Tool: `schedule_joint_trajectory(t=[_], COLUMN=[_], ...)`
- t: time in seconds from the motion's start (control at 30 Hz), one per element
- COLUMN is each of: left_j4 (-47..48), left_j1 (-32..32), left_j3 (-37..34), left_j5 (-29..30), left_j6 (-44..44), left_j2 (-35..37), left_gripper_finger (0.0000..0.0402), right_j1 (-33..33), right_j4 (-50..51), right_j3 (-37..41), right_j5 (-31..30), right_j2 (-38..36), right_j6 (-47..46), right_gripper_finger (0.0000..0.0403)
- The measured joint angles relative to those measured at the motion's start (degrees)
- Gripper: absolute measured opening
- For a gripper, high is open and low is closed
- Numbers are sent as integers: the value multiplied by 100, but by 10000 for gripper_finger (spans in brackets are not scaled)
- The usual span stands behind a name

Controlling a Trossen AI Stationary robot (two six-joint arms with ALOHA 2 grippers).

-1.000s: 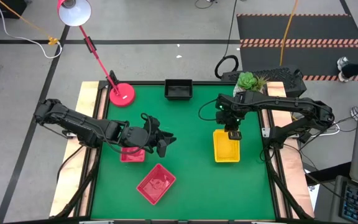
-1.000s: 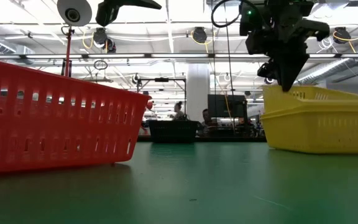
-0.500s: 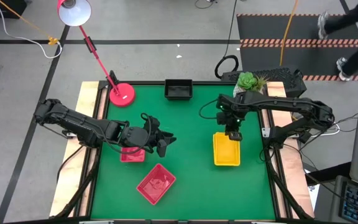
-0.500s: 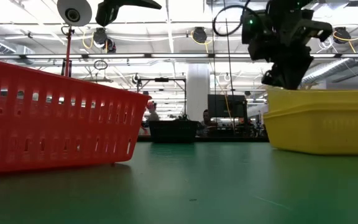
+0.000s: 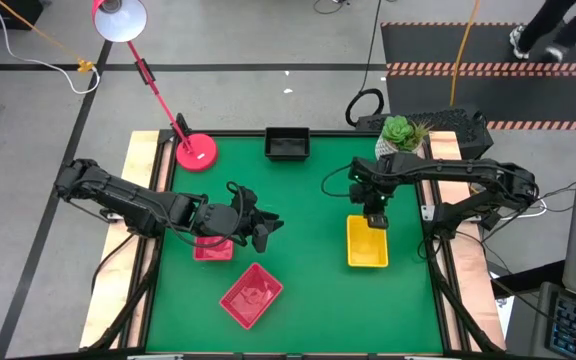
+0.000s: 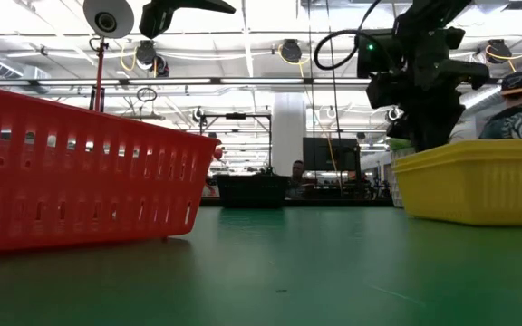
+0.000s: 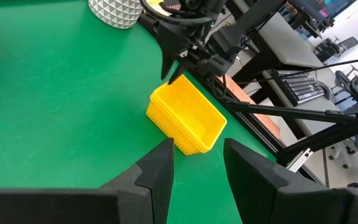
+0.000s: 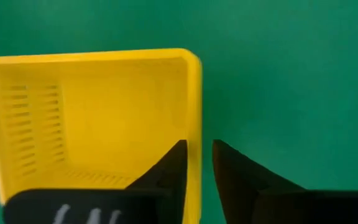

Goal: Stack baskets by color
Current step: Stack the bottom yellow bin on the top stacked yellow bins, then stack the bottom red bin on the top stacked red bins

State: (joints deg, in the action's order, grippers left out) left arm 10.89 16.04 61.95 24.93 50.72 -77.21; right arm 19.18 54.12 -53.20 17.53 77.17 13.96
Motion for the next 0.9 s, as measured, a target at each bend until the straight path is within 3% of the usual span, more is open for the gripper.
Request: schedule_joint_trajectory(t=[0.37,0.67,0.9], left_j4=[3,62,330], left_j1=[2,68,265], left_j3=[0,0,0], left_j5=[-21,-872,-991], left_j6=[146,426,450], left_j2=[0,0,63], left_gripper_finger=[140,140,140], right_j1=[0,-77,-407], right_j4=[157,590,1024], right_j3=[-433,-1097,-1854], right_j5=[-98,-85,-94], right_j2=[0,-127,-590], right_j6=[-537,-1597,-2452], right_gripper_finger=[130,133,133])
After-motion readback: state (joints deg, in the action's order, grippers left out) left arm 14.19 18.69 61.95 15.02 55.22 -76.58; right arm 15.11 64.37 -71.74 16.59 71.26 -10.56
